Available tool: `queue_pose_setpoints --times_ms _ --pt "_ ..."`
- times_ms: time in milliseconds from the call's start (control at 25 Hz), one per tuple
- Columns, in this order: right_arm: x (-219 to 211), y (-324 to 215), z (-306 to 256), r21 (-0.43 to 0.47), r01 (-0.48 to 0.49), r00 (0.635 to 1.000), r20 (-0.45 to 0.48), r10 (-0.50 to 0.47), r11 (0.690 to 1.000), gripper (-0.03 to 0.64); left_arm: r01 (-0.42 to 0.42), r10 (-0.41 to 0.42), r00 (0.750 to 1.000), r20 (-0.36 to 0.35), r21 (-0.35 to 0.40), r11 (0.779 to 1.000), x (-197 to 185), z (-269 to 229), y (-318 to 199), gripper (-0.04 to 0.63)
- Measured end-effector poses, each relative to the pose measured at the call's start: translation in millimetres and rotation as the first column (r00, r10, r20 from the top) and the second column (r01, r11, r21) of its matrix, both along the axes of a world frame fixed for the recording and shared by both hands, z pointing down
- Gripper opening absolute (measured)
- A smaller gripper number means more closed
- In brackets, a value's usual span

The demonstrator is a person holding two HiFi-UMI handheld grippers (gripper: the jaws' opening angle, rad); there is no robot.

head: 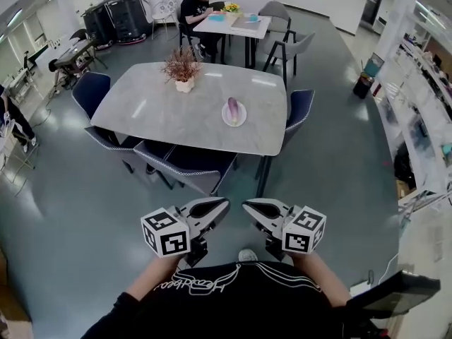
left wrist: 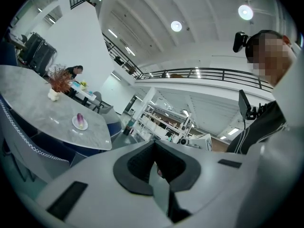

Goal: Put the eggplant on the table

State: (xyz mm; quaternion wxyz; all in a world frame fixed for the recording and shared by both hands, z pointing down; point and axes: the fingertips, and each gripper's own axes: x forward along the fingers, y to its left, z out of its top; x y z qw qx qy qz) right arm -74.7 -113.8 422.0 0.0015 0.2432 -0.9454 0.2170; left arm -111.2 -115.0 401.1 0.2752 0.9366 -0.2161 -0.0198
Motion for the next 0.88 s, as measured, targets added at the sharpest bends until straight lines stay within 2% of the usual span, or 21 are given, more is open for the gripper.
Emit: queue_pose_setpoints --times_ms 400,880 --pt "-18 35 10 -0.009 -0.016 1.0 0.024 0.016 1.0 0.006 -0.002 0.002 1.0 0.003 -0.024 1.0 -22 12 35 0.009" --pt "-55 71 -3 0.017 0.003 1.0 0.009 -0.003 1.0 0.006 0.009 -0.009 1.0 -0.009 -0.008 1.0 -55 3 74 0.009"
